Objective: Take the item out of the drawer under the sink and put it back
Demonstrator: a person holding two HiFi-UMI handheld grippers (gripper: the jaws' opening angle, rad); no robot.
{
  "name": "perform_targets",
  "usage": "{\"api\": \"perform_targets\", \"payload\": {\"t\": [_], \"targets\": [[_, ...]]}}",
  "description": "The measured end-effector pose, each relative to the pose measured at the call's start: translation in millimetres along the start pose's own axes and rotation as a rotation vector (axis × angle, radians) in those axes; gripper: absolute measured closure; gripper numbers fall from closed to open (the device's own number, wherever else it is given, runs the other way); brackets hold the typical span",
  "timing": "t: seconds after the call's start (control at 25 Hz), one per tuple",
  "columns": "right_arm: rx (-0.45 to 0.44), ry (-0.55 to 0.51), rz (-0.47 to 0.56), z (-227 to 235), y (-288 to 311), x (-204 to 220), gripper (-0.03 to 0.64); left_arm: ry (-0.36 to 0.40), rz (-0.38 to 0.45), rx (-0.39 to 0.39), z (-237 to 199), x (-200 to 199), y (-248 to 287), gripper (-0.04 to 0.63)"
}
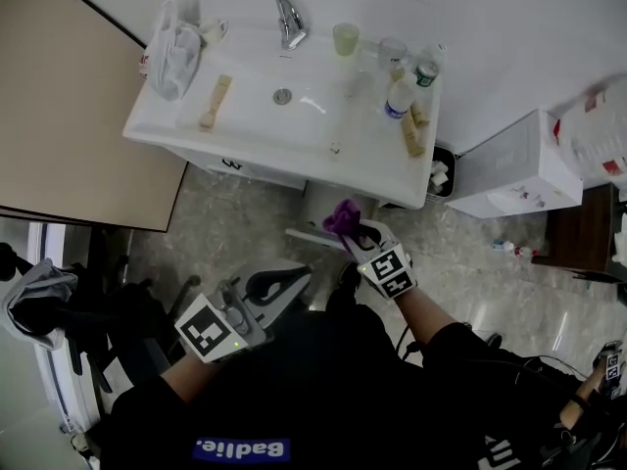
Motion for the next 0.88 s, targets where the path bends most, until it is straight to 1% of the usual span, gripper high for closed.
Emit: {"api": "perform_targets", "payload": {"t": [0.2,0.36,0.68,0.88], "targets": [[-0.003,-0.022,-0.085,13,15,38,0.535,0.016,0.01,-0.038,-4,-8,3,0.606],[-0.008,-0.037,-0.148,24,26,66,0.535,0.022,0.001,-0.049,-4,-6,8,0.606],[-0.036,-0.062,-0.278,40,61,114,0.535,0.015,0.005,-0.089,-11,-3,12,0.606],[-0.036,-0.056,-0.351,44,90,139,0.534,0.01,0.002,-0.114,-18,2,10,0.606]]}}
Point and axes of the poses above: the fingertips, and each gripper's own axes: y forward along the fingers, z to its right, x out of its underside, the point moved 2 cm from there along -y, backward along the fingers, and after that the axes turned 9 degrees about z, right-handed, at the moved point
